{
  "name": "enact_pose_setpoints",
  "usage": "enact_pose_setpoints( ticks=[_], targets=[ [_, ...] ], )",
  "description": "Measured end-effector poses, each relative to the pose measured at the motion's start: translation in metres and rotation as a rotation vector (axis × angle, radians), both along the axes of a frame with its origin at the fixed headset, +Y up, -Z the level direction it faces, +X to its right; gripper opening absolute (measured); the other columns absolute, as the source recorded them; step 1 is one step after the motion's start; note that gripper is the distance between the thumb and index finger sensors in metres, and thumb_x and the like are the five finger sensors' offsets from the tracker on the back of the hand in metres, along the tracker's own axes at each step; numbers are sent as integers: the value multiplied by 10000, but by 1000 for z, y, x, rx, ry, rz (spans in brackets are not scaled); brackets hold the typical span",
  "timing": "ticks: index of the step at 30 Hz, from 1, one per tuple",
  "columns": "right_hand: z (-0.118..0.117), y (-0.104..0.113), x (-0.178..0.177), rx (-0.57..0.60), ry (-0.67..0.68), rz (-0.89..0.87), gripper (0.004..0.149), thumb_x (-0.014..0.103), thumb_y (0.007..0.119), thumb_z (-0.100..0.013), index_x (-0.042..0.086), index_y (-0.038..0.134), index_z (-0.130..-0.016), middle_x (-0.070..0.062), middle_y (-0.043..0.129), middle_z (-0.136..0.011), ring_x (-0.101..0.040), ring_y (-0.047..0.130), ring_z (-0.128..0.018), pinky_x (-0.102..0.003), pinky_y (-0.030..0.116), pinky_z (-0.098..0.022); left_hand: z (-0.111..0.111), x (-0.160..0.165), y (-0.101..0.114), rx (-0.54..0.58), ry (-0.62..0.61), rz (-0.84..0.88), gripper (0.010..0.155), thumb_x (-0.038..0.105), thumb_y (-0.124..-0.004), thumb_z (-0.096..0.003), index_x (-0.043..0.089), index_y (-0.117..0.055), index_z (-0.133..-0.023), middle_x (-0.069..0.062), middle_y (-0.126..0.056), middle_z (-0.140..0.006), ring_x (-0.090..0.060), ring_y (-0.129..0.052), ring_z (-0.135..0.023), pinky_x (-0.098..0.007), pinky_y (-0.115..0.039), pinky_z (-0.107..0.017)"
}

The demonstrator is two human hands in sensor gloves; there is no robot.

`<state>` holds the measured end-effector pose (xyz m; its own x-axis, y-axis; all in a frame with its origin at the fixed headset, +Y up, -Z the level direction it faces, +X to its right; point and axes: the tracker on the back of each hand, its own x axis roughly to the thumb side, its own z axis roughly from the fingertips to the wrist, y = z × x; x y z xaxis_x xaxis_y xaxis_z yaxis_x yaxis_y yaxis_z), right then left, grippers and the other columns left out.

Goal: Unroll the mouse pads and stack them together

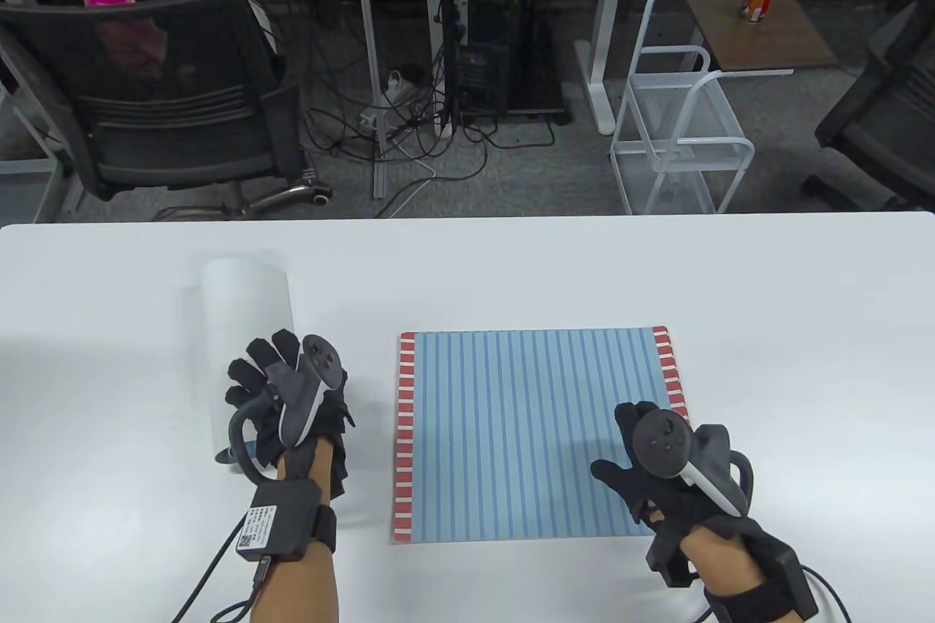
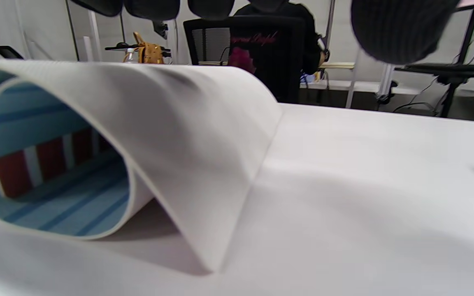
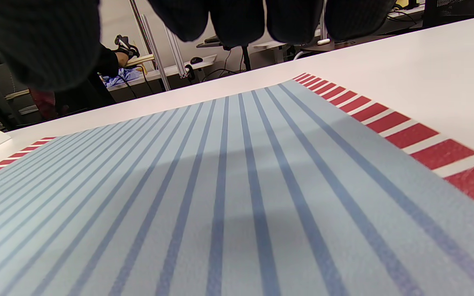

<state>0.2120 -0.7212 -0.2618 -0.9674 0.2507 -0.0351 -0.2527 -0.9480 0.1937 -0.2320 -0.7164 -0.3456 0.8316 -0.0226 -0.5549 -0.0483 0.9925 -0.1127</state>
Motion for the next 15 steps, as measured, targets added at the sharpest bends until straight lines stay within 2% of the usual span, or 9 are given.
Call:
enact_pose_setpoints(
  ticks=[8,12,15],
  targets=[
    [0,-1,-2,-9,3,1,807,565,799,-328,275,466,-1004,-89,358,-1106,-416,392,-1019,-624,437,-699,-7,-17,-21,-114,123,-1,1014,711,-698,-359,225,-212,-1105,-196,-230,-1183,-583,-379,-1080,-685,-462,-752],
    [-1,-2,-3,-17,4,5,807,566,798,-329,275,466,-1004,-89,358,-1106,-415,393,-1018,-624,438,-698,-9,-22,-30,-169,163,-13,1026,705,-706,-363,217,-185,-1100,-198,-215,-1180,-585,-411,-1075,-685,-476,-748],
    [-1,-2,-3,-23,2,3,805,563,800,-330,273,468,-1003,-89,359,-1105,-415,395,-1018,-624,438,-698,-9,-22,-36,-160,186,-64,1006,679,-725,-371,218,-207,-1100,-195,-240,-1179,-571,-464,-1070,-672,-509,-744]
  ],
)
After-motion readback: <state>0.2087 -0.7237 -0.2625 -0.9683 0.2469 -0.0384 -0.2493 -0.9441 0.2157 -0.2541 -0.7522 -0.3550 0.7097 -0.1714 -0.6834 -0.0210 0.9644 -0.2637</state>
